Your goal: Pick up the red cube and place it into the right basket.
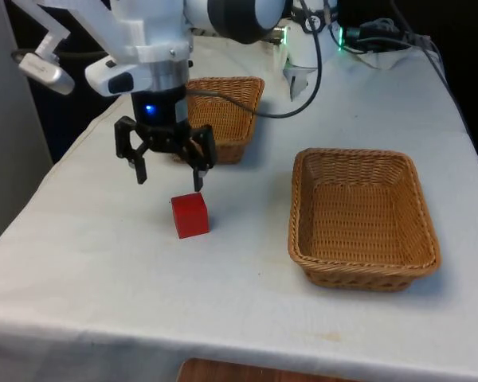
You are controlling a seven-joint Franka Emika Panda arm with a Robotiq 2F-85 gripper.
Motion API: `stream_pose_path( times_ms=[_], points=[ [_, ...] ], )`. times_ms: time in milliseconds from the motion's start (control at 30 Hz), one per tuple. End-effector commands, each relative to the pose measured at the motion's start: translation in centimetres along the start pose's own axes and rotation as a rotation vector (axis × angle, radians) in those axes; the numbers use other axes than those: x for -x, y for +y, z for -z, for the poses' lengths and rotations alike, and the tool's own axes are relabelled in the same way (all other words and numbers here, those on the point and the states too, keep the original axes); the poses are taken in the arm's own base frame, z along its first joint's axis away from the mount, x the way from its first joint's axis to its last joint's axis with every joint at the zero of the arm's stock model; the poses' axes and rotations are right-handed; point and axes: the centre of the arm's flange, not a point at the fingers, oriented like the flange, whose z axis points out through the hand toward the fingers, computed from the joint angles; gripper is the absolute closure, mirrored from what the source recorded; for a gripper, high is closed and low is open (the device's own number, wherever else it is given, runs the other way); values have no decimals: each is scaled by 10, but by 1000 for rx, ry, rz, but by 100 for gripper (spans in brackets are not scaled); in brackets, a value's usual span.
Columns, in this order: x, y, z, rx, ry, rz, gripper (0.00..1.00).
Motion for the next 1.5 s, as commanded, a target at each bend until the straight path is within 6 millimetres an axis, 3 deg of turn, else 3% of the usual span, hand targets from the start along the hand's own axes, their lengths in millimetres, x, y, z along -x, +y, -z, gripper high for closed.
stream_pose_path(
  times_ms=[0,300,1467],
  points=[
    [1,-4,1,-5,3,3,0],
    [2,-16,-1,-21,-4,50,0],
    [8,-19,-33,-37,-31,336,0]
  ],
)
